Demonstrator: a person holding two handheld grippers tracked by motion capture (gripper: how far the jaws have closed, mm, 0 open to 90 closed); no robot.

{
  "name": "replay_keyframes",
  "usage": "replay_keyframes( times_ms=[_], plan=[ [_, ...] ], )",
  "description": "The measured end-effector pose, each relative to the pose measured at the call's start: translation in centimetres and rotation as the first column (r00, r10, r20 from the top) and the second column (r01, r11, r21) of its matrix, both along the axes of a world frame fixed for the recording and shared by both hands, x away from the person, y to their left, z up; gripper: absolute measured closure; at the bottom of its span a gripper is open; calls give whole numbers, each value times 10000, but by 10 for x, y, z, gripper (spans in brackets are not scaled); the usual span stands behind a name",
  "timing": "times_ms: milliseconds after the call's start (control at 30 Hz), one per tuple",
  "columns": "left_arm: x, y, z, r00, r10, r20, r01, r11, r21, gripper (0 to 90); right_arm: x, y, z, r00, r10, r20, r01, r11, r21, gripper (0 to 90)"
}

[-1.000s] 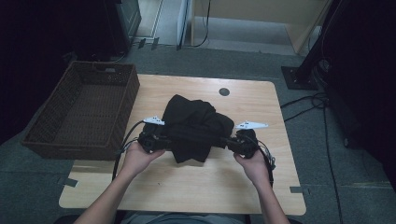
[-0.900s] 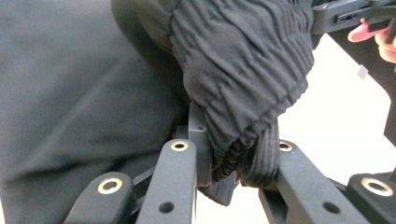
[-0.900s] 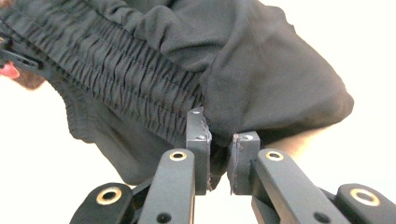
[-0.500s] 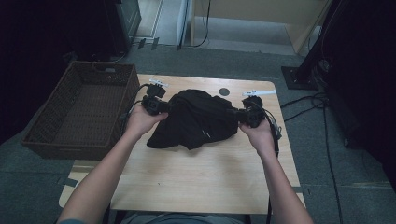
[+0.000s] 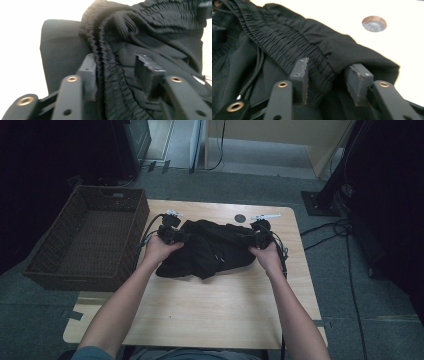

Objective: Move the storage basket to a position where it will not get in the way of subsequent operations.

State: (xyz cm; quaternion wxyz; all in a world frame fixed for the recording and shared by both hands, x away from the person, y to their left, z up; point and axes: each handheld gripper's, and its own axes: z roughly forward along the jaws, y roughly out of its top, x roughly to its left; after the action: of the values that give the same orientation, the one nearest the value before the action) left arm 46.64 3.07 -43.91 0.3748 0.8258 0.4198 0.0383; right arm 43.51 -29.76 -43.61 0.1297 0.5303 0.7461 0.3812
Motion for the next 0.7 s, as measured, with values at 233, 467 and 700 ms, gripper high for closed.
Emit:
replay_keyframes(
  times_ms=[233, 467, 700],
  plan=[
    [-17, 9, 21, 9999, -35, 98, 39, 9992, -401, 389, -19, -6, 18, 9987, 220, 466, -233, 9994, 272, 526],
    [-51, 13, 37, 9976, -443, 541, 475, 9971, -596, 363, -52, -2, 9, 9972, 536, 527, -562, 9972, 490, 493],
    [-76, 11, 14, 9978, -598, 289, 615, 9964, -583, 364, -65, 20, -20, 9970, 764, 96, -767, 9967, 250, 387]
  ],
)
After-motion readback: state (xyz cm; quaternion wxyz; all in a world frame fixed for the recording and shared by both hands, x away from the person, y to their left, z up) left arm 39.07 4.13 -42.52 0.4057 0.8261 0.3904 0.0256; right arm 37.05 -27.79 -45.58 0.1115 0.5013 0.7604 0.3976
